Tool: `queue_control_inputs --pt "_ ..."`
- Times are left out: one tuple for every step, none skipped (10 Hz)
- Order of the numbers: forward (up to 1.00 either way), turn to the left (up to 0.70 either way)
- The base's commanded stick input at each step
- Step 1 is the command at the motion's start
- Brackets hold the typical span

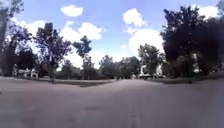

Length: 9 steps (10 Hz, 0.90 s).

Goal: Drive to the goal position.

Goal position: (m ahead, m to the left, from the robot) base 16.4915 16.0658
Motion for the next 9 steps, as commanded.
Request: queue_control_inputs --pt "0.85 0.34" --pt "0.85 0.34" --pt "0.85 0.34" --pt "0.85 0.34" --pt "0.85 0.34" --pt "0.85 0.34" --pt "0.85 0.34" --pt "0.85 0.34" --pt "0.85 0.33"
